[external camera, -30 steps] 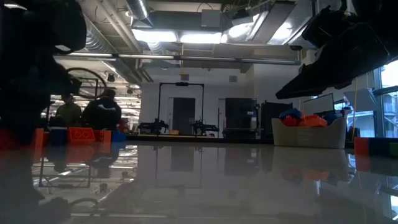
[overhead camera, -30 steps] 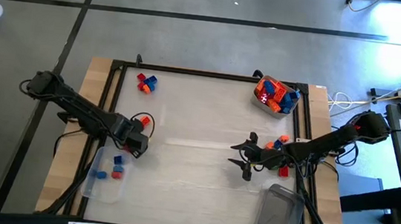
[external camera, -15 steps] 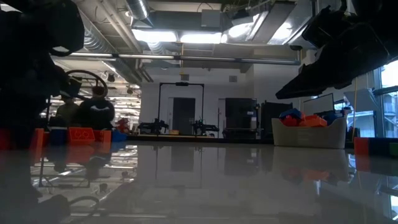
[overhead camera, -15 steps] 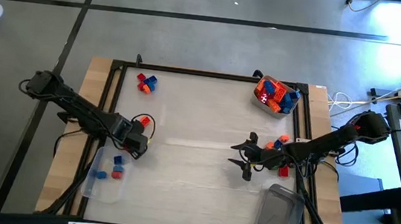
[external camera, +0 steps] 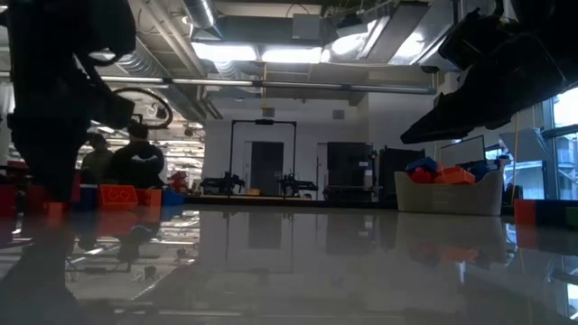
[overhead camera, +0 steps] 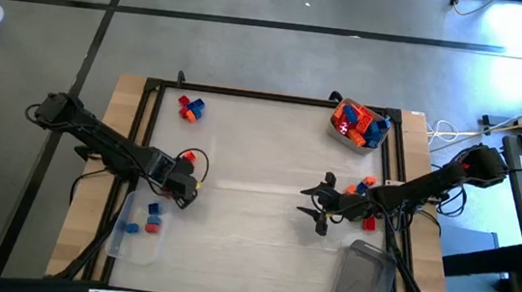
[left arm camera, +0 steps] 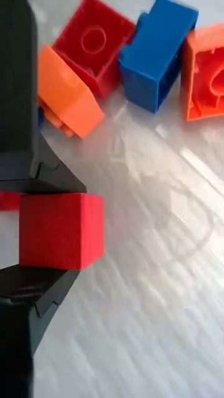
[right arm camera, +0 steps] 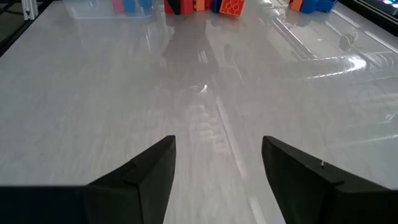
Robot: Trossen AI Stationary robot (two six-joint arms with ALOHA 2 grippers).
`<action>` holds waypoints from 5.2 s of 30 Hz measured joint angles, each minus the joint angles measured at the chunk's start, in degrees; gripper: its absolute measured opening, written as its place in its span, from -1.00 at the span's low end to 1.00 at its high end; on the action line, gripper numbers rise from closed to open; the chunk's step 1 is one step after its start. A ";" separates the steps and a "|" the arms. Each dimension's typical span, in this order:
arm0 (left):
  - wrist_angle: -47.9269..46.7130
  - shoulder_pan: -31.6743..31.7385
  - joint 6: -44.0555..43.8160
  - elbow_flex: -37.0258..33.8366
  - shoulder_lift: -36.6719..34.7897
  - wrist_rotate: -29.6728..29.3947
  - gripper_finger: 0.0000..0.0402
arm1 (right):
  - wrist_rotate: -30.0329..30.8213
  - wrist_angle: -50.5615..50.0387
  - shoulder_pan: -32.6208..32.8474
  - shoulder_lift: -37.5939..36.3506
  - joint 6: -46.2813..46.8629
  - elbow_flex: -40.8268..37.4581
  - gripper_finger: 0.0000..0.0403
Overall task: Sort blocks by size
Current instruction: Put the red block into the transparent bin, then put the orange game piece into the transparent bin
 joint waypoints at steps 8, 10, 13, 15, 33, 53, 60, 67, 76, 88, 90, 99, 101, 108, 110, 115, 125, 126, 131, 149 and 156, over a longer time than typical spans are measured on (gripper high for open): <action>-0.75 -1.22 1.81 7.11 -0.04 -0.36 -0.38 | 0.02 -0.01 0.01 0.00 0.00 0.00 0.18; -2.16 -2.20 2.01 9.58 -0.04 -0.23 -0.39 | 0.02 -0.03 0.01 0.00 0.00 0.00 0.18; -5.05 -4.27 1.40 13.48 -0.07 -0.23 -0.40 | 0.02 -0.03 0.00 0.00 0.00 0.00 0.18; -6.89 -6.09 0.18 15.97 -0.07 -0.19 -0.40 | 0.02 -0.01 0.01 0.02 0.00 0.00 0.18; -10.93 -32.56 -25.53 22.49 -0.15 -0.91 -0.38 | -0.07 0.19 0.01 0.00 0.42 0.00 0.18; -11.46 -44.92 -31.17 12.48 -0.15 -1.12 -0.38 | 0.08 0.45 0.00 0.00 0.00 0.00 0.18; -10.99 -44.89 -34.22 9.54 -0.15 -1.12 -0.38 | 0.09 0.43 0.01 0.01 -0.02 0.00 0.18; -11.03 -44.89 -38.71 8.78 -0.15 -1.13 -0.31 | 0.09 0.25 0.01 0.00 -0.13 0.00 0.18; -11.22 -44.80 -39.74 8.78 -0.16 0.11 0.13 | 0.09 0.25 -0.01 0.02 -0.11 0.00 0.18; -15.40 -42.44 -41.20 10.50 -8.67 -0.84 0.17 | 0.09 0.46 0.01 0.01 -0.07 0.00 0.18; -15.68 -41.89 -41.29 10.62 -10.14 -3.43 0.17 | 0.09 0.46 0.00 0.02 -0.07 0.00 0.18; -15.52 -36.84 -36.43 10.62 -13.15 -12.80 0.17 | 0.09 0.43 0.01 0.01 -0.07 0.00 0.18; -15.23 -35.16 -34.86 10.62 -13.16 -13.35 0.17 | 0.09 0.45 0.01 0.02 -0.07 0.00 0.18; -12.58 -29.83 -29.79 10.62 -13.35 -13.39 0.17 | 0.09 0.43 -0.01 0.02 -0.11 0.00 0.18; -13.83 -27.85 -28.84 10.62 -13.35 -13.53 0.17 | 0.10 0.43 0.01 0.02 -0.17 0.00 0.18; -19.51 -22.27 -27.38 10.62 -13.35 -17.43 0.17 | 0.09 0.43 0.01 0.01 -0.20 0.00 0.18; -21.23 -13.41 -27.11 5.78 -13.31 -19.30 0.17 | 0.09 0.10 0.00 0.02 -0.33 0.00 0.18; -20.97 -12.82 -27.10 5.09 -13.31 -19.04 0.17 | 0.09 0.11 0.00 0.01 -0.34 0.00 0.18; -19.92 -9.35 -28.50 3.45 -13.26 -16.82 0.17 | 0.09 0.17 0.01 0.02 -0.59 0.00 0.18; -19.41 5.85 -18.87 3.32 -7.87 -5.80 0.17 | 0.09 0.17 -0.01 0.02 -0.63 0.00 0.18; -19.32 9.46 -14.47 3.32 -2.45 -2.78 0.17 | 0.07 0.17 0.01 0.02 -0.63 0.00 0.18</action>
